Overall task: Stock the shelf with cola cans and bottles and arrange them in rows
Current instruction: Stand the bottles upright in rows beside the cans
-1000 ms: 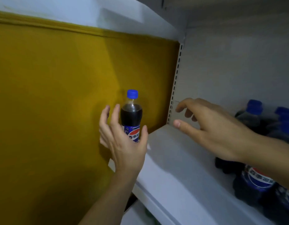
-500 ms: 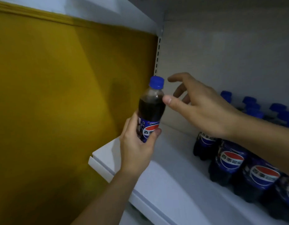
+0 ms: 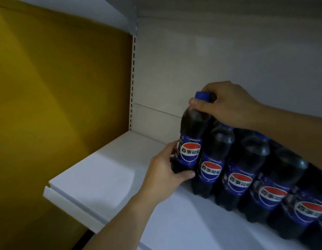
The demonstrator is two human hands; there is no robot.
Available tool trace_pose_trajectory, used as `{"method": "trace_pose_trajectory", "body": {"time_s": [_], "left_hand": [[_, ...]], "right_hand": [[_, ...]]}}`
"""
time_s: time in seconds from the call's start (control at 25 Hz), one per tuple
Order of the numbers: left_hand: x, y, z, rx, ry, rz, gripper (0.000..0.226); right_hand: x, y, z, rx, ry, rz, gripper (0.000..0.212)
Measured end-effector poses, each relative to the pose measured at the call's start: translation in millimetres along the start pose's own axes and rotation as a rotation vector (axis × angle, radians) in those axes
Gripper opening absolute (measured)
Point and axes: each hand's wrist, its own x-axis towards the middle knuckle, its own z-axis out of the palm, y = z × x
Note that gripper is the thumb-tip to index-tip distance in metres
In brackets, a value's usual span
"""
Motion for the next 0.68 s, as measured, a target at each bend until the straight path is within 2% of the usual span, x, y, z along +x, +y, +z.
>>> {"method": "trace_pose_trajectory", "body": {"time_s": [0.32, 0.52, 0.68], "left_hand": [[0, -31, 15, 0.057, -0.082, -0.038, 0.071], [-3, -34, 15, 0.109, -0.112, -0.048, 0.074], [-1, -36, 14, 0.092, -0.168, -0.056, 0.076]], "right_hand": [[-4, 11, 23, -0.145, -0.037, 0.068, 0.044], [-3, 12, 25, -0.172, -0.048, 0.072, 0.054], [-13, 14, 23, -0.159, 0.087, 0.001, 0.058]]}}
